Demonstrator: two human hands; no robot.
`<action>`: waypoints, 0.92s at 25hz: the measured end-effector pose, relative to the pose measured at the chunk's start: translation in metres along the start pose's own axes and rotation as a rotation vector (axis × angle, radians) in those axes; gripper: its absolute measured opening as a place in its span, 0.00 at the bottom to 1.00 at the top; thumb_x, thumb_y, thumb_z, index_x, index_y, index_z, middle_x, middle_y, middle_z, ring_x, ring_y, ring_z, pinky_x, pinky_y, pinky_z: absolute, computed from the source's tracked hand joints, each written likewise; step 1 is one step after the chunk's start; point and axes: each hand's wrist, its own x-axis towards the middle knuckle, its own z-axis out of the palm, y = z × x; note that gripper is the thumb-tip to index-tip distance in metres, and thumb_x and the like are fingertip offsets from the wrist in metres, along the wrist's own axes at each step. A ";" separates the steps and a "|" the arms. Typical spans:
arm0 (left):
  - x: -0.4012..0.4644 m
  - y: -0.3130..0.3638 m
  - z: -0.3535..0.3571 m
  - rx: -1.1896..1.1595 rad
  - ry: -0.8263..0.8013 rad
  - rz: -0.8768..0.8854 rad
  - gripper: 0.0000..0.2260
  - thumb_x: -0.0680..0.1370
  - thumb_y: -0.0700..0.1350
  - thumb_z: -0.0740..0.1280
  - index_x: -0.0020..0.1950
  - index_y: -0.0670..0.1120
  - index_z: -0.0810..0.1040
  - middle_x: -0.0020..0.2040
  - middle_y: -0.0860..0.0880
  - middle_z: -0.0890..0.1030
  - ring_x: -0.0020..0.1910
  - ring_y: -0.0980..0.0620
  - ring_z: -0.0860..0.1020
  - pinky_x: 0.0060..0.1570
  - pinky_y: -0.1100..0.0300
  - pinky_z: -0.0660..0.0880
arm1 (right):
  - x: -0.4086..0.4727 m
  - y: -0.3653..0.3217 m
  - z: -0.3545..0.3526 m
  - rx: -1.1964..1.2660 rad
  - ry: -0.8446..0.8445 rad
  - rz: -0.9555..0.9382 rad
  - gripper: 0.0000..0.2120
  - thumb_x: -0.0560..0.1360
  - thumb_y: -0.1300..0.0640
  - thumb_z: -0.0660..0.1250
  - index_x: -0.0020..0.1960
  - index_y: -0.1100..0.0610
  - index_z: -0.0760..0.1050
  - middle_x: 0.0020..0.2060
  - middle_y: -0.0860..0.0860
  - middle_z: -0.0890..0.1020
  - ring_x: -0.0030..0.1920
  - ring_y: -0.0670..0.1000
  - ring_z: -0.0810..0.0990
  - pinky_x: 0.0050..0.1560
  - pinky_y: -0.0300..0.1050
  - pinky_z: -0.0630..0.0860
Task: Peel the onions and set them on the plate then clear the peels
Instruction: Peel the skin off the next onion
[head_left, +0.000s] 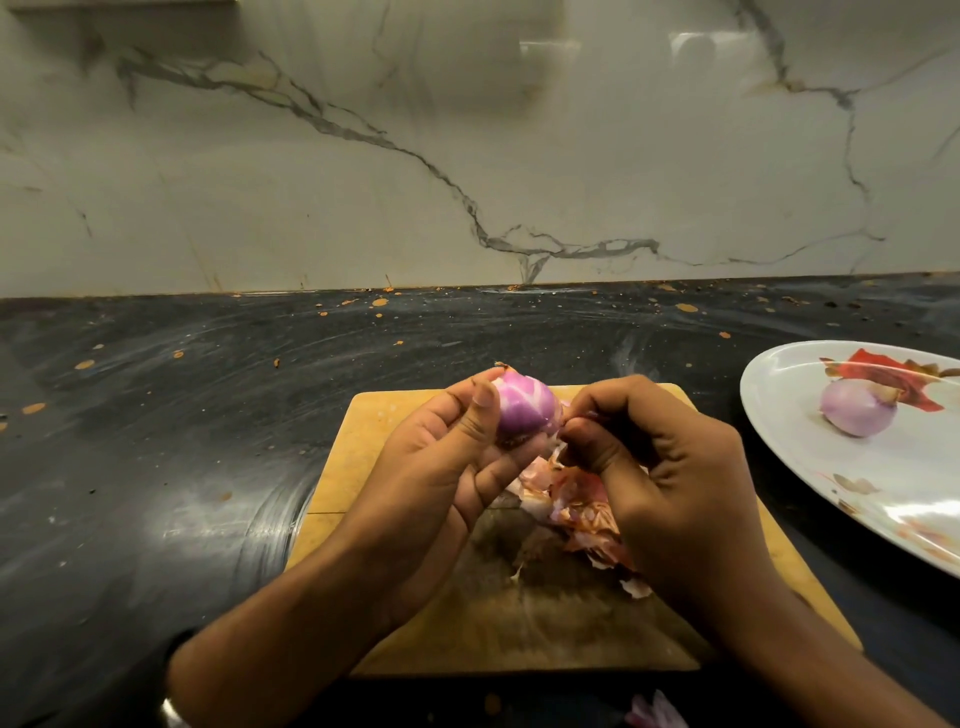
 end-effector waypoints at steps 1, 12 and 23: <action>0.001 0.000 0.000 0.004 0.010 0.009 0.24 0.74 0.51 0.64 0.64 0.37 0.75 0.56 0.38 0.84 0.51 0.47 0.84 0.53 0.57 0.81 | 0.000 0.000 0.000 -0.020 -0.010 0.006 0.06 0.76 0.61 0.66 0.47 0.52 0.80 0.39 0.39 0.81 0.42 0.45 0.82 0.40 0.35 0.77; 0.002 0.000 -0.002 0.025 0.022 0.018 0.25 0.72 0.50 0.66 0.66 0.40 0.76 0.56 0.41 0.84 0.49 0.50 0.84 0.47 0.62 0.81 | -0.001 0.006 0.004 -0.232 -0.228 0.054 0.09 0.72 0.47 0.61 0.46 0.49 0.77 0.39 0.42 0.77 0.42 0.44 0.75 0.38 0.42 0.71; -0.003 -0.003 -0.005 0.174 -0.109 0.019 0.26 0.68 0.35 0.71 0.66 0.43 0.75 0.59 0.43 0.84 0.59 0.45 0.82 0.57 0.54 0.80 | 0.002 -0.002 -0.002 0.112 -0.027 0.160 0.10 0.73 0.52 0.73 0.54 0.50 0.81 0.50 0.45 0.84 0.44 0.47 0.86 0.41 0.42 0.83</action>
